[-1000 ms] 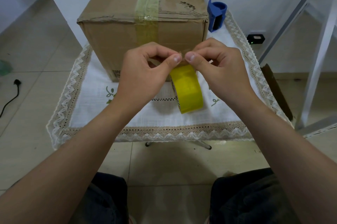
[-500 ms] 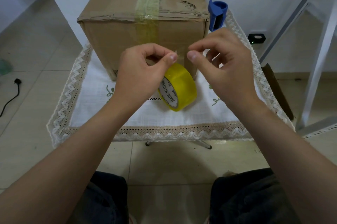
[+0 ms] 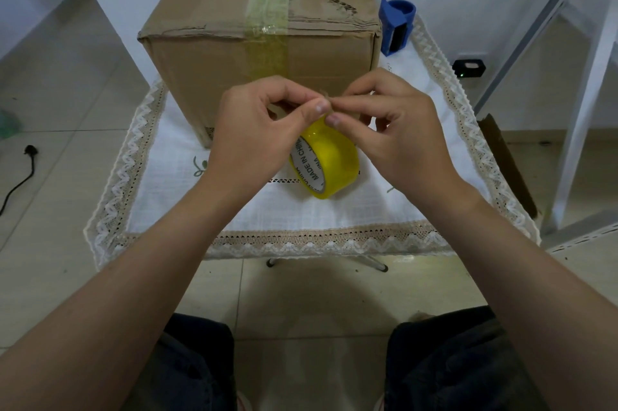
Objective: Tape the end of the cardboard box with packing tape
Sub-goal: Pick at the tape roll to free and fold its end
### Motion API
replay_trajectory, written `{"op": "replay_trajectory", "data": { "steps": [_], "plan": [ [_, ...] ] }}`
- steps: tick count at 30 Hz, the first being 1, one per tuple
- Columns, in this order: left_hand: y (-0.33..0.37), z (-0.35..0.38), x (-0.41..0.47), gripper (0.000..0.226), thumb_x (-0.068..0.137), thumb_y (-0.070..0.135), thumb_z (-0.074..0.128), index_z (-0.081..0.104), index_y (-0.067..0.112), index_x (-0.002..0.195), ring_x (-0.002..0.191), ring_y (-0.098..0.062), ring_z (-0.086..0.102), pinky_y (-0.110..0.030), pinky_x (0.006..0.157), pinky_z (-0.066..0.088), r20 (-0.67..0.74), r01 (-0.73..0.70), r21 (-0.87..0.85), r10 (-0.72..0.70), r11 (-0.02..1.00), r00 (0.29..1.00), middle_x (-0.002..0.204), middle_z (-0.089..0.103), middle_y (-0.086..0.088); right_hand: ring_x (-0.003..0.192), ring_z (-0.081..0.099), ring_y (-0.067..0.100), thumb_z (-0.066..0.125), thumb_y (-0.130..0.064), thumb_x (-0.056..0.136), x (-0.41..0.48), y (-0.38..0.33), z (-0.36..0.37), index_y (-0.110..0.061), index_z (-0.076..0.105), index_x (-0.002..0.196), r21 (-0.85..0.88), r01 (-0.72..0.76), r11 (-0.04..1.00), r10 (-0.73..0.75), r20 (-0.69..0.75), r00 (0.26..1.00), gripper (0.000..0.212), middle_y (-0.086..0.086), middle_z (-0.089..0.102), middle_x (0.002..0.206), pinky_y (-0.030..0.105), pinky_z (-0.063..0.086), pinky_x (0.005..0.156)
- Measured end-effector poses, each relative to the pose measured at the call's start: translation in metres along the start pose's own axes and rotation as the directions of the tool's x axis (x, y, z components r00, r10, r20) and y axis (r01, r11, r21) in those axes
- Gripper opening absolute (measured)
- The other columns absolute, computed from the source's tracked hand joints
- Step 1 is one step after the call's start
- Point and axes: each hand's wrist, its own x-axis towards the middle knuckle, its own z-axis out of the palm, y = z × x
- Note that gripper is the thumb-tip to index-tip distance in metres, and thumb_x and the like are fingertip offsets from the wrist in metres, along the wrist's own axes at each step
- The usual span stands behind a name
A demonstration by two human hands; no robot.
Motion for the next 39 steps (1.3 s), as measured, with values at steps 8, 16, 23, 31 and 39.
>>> {"op": "replay_trajectory", "data": {
  "steps": [8, 16, 23, 31, 39],
  "plan": [
    [0.0001, -0.0014, 0.0012, 0.004, 0.090, 0.024, 0.080, 0.079, 0.024, 0.094, 0.074, 0.001, 0.067, -0.012, 0.068, 0.047, 0.011, -0.014, -0.003, 0.014, 1.000, 1.000, 0.084, 0.075, 0.015, 0.076, 0.063, 0.007, 0.081, -0.014, 0.087, 0.0014, -0.0034, -0.0004, -0.016, 0.079, 0.091, 0.175, -0.120, 0.977, 0.116, 0.029, 0.993, 0.005, 0.005, 0.071, 0.089, 0.010, 0.044, 0.065],
    [0.0013, -0.0037, 0.0036, 0.026, 0.083, 0.024, 0.087, 0.074, 0.021, 0.106, 0.087, -0.017, 0.073, -0.025, 0.082, 0.059, 0.061, 0.120, -0.146, -0.112, 0.982, 0.992, 0.092, 0.077, 0.005, 0.073, 0.065, 0.011, 0.079, -0.018, 0.089, 0.0010, -0.0090, -0.0024, -0.018, 0.079, 0.090, 0.186, -0.106, 0.977, 0.108, -0.002, 0.994, 0.001, 0.003, 0.073, 0.083, 0.011, 0.044, 0.064],
    [0.0001, 0.0001, 0.0030, 0.004, 0.090, 0.017, 0.080, 0.080, 0.018, 0.093, 0.088, -0.024, 0.073, -0.031, 0.077, 0.058, 0.048, 0.009, -0.150, -0.002, 0.989, 0.999, 0.092, 0.077, -0.003, 0.071, 0.062, 0.003, 0.079, -0.015, 0.088, -0.0001, -0.0092, -0.0034, -0.014, 0.080, 0.090, 0.147, -0.120, 0.982, 0.119, 0.019, 0.993, 0.003, 0.000, 0.072, 0.081, 0.007, 0.041, 0.064],
    [0.0025, 0.0019, -0.0004, 0.013, 0.090, 0.017, 0.077, 0.076, 0.028, 0.084, 0.083, -0.011, 0.066, -0.021, 0.074, 0.048, 0.048, -0.009, -0.108, 0.014, 0.994, 0.999, 0.085, 0.071, 0.001, 0.075, 0.058, -0.001, 0.079, -0.014, 0.088, 0.0015, -0.0087, -0.0015, -0.021, 0.077, 0.087, 0.199, -0.170, 0.965, 0.154, 0.092, 0.984, 0.007, 0.002, 0.065, 0.090, 0.007, 0.041, 0.063],
    [0.0019, 0.0016, -0.0005, 0.012, 0.090, 0.015, 0.078, 0.077, 0.026, 0.086, 0.089, -0.013, 0.068, -0.024, 0.080, 0.054, 0.082, 0.068, -0.166, -0.055, 0.984, 0.995, 0.090, 0.072, -0.003, 0.072, 0.057, 0.000, 0.081, -0.014, 0.087, 0.0036, -0.0079, -0.0029, -0.010, 0.080, 0.085, 0.166, -0.193, 0.967, 0.170, 0.142, 0.975, 0.004, -0.001, 0.063, 0.092, 0.007, 0.041, 0.061]
  ]
}}
